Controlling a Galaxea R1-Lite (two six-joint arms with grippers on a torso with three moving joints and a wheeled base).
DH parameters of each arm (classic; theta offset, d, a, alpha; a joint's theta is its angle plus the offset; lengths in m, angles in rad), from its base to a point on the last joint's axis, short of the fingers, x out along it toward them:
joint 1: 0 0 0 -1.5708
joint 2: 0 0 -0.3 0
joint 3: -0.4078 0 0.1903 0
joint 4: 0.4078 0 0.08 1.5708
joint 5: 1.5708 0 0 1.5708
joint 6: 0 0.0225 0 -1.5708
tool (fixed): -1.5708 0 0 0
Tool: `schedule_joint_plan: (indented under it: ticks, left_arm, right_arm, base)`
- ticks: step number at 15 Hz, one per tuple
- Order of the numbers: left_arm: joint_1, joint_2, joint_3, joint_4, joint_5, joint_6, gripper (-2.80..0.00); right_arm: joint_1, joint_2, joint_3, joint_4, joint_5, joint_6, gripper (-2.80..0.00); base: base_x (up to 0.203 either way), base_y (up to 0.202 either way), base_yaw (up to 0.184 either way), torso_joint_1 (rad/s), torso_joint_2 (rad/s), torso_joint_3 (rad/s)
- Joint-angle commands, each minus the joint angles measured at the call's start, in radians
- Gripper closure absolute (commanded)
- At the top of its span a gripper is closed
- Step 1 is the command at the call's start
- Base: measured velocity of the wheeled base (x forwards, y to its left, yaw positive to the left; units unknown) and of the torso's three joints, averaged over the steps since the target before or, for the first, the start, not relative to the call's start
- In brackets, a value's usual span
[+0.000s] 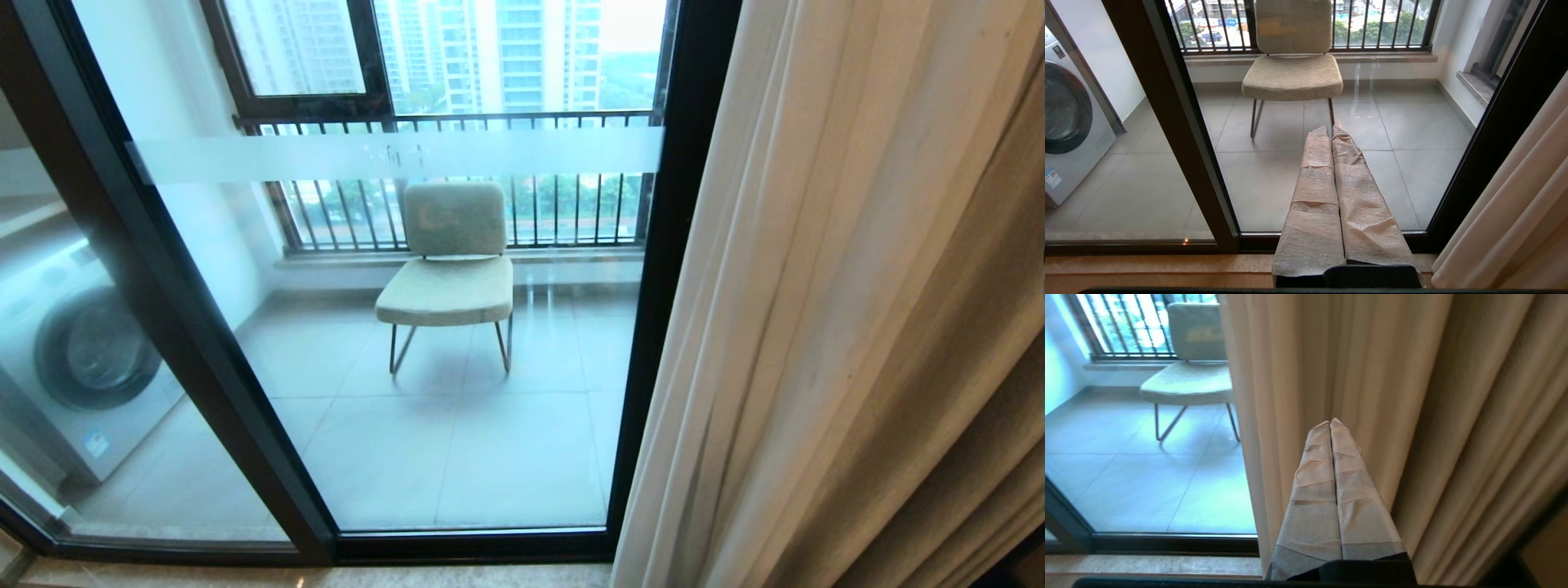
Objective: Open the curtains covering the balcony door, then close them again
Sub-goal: Close the inner curtains on both sides
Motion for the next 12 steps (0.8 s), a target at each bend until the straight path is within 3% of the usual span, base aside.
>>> schedule_joint_plan:
  ticks: [1,7,12]
  left_arm:
    - [0.0,0.0,0.0,0.0,0.0,0.0,0.0]
    - [0.0,0.0,0.0,0.0,0.0,0.0,0.0]
    - [0.0,0.0,0.0,0.0,0.0,0.0,0.0]
  right_arm:
    - [0.0,0.0,-0.057,0.009,0.043,-0.001,0.0]
    - [0.001,0.137,-0.29,0.064,0.123,-0.003,0.0]
    - [0.005,0.457,-0.486,-0.057,0.19,-0.003,0.0]
  base:
    - [0.0,0.0,0.0,0.0,0.0,0.0]
    - [0.0,0.0,0.0,0.0,0.0,0.0]
    - [0.0,0.0,0.0,0.0,0.0,0.0]
